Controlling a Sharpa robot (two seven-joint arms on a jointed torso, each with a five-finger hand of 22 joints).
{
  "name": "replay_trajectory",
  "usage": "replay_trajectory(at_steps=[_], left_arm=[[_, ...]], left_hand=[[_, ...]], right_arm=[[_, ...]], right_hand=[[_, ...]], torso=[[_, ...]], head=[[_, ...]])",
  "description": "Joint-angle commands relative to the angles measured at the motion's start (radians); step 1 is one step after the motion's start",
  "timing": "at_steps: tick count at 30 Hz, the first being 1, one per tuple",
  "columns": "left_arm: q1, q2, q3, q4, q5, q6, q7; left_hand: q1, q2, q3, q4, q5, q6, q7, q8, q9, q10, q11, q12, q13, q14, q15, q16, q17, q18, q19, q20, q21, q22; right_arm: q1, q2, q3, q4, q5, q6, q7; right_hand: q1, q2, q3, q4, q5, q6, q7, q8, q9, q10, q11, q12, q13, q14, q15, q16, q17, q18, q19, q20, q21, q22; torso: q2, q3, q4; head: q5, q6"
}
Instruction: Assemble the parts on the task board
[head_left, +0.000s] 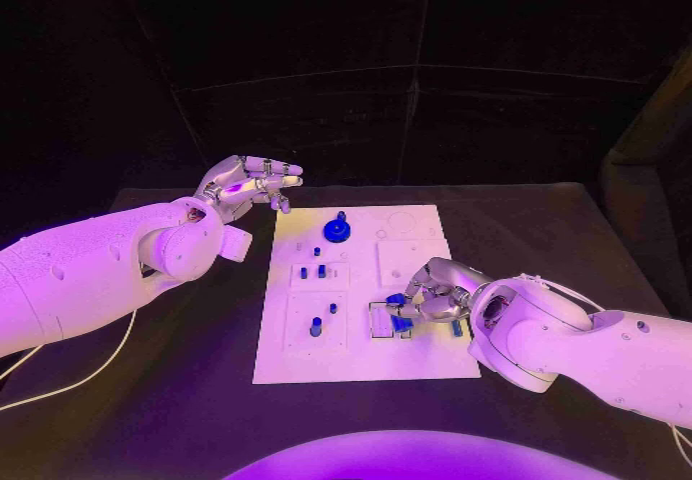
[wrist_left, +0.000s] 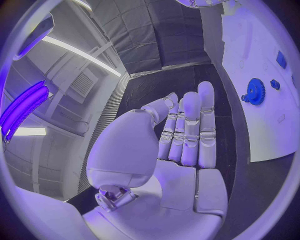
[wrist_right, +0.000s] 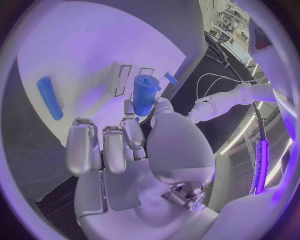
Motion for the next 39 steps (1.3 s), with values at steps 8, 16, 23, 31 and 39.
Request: replay_trajectory(at_steps=[8,16,23,31,39], left_arm=[[0.002,0.003,0.001,0.005,0.004,0.013,0.003],[0.002,0.004,0.001,0.005,0.004,0.014,0.004],[0.002,0.003,0.001,0.005,0.004,0.013,0.004],[0.002,0.002,0.001,0.005,0.004,0.014,0.004],[0.002,0.002,0.001,0.004,0.004,0.013,0.003]], left_hand=[[-0.007,0.0,-0.005,0.002,0.007,-0.006,0.0,0.006,-0.001,-0.008,0.001,0.006,-0.001,-0.006,0.003,0.003,-0.001,0.014,-0.006,-0.001,-0.005,-0.002],[-0.007,0.0,-0.005,0.002,0.007,-0.006,0.0,0.006,-0.001,-0.008,0.001,0.006,-0.001,-0.006,0.003,0.003,-0.001,0.014,-0.006,-0.001,-0.005,-0.002],[-0.007,0.0,-0.005,0.002,0.007,-0.006,0.0,0.006,-0.001,-0.008,0.001,0.006,-0.001,-0.006,0.003,0.003,-0.001,0.014,-0.006,-0.001,-0.005,-0.002],[-0.007,0.0,-0.005,0.002,0.007,-0.006,0.0,0.006,-0.001,-0.008,0.001,0.006,-0.001,-0.006,0.003,0.003,-0.001,0.014,-0.006,-0.001,-0.005,-0.002],[-0.007,0.0,-0.005,0.002,0.007,-0.006,0.0,0.006,-0.001,-0.008,0.001,0.006,-0.001,-0.006,0.003,0.003,-0.001,0.014,-0.006,-0.001,-0.005,-0.002]], right_arm=[[0.002,0.063,0.0,-0.034,-0.02,0.07,-0.064],[0.002,0.091,0.001,-0.055,-0.057,0.063,-0.092],[0.002,0.099,0.001,-0.063,-0.075,0.069,-0.103],[0.002,0.095,0.001,-0.061,-0.111,0.069,-0.113],[0.002,0.079,0.001,-0.048,-0.126,0.066,-0.094]], right_hand=[[-0.017,0.008,-0.022,-0.002,-0.069,0.01,-0.006,0.007,0.017,0.007,-0.006,-0.015,-0.003,0.062,-0.01,0.002,-0.001,-0.006,0.001,-0.008,0.005,0.002],[-0.053,0.014,-0.061,-0.001,-0.259,0.009,-0.007,0.009,0.035,0.01,-0.007,-0.023,0.001,0.062,-0.011,0.001,0.0,-0.006,0.0,-0.01,0.004,0.001],[-0.101,-0.016,-0.082,0.003,-0.438,0.003,-0.006,0.008,0.051,0.004,-0.005,-0.043,-0.005,0.06,-0.01,-0.003,-0.006,-0.005,-0.002,-0.009,0.0,-0.002],[-0.195,-0.14,-0.038,0.009,-0.56,-0.008,-0.003,0.005,0.062,-0.011,-0.003,-0.081,-0.026,0.059,-0.008,-0.008,-0.012,-0.003,-0.006,-0.007,-0.006,-0.011],[-0.166,-0.123,-0.015,0.006,-0.552,-0.011,-0.002,0.004,0.066,-0.013,-0.002,-0.088,-0.029,0.059,-0.007,-0.009,-0.012,-0.003,-0.006,-0.006,-0.007,-0.011]], torso=[[0.0,0.0008,0.0006],[0.001,0.0008,-0.0004],[0.001,0.0008,-0.0007],[0.0,0.001,-0.0013],[0.0,0.0017,-0.002]], head=[[0.005,0.003],[0.008,0.004],[0.009,0.003],[0.009,0.003],[0.008,0.003]])
